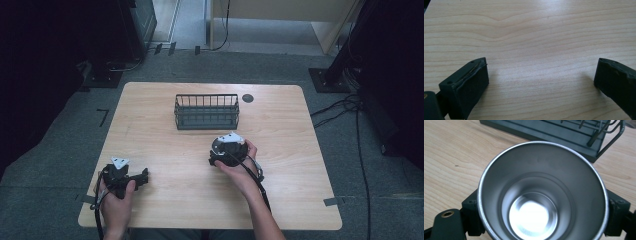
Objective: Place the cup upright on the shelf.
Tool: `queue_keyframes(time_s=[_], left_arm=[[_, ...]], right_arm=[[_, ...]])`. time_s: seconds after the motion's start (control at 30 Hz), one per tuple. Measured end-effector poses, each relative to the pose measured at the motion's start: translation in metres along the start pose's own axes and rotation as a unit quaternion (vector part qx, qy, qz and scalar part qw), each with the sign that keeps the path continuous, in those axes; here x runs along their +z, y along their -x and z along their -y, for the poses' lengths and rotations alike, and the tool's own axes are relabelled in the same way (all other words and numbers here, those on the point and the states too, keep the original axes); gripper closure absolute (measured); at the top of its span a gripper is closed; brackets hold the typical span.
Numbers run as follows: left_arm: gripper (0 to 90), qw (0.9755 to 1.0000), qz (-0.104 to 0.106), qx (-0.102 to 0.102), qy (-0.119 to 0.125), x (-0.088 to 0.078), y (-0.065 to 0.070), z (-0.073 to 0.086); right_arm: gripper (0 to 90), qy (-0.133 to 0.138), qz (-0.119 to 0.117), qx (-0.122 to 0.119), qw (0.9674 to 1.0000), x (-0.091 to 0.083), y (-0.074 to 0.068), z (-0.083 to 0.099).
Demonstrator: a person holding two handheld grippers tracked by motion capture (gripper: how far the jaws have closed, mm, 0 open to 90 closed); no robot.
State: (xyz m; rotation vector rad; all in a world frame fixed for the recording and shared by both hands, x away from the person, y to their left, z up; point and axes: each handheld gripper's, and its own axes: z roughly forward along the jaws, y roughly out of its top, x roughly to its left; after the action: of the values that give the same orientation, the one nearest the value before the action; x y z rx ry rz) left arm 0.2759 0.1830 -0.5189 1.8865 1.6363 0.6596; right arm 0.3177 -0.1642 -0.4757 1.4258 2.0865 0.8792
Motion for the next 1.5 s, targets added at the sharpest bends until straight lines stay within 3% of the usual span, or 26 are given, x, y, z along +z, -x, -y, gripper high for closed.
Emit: queue_keyframes(time_s=[0.7,1.5], left_arm=[[0.0,1.0,0.0,0.0,0.0,0.0,0.0,0.0],[0.0,1.0,0.0,0.0,0.0,0.0,0.0,0.0]], right_arm=[[15.4,0.022,-0.012,0.011,0.9996,-0.013,0.009,-0.024],[15.7,0.042,-0.005,0.005,0.9991,-0.026,0.019,-0.08]])
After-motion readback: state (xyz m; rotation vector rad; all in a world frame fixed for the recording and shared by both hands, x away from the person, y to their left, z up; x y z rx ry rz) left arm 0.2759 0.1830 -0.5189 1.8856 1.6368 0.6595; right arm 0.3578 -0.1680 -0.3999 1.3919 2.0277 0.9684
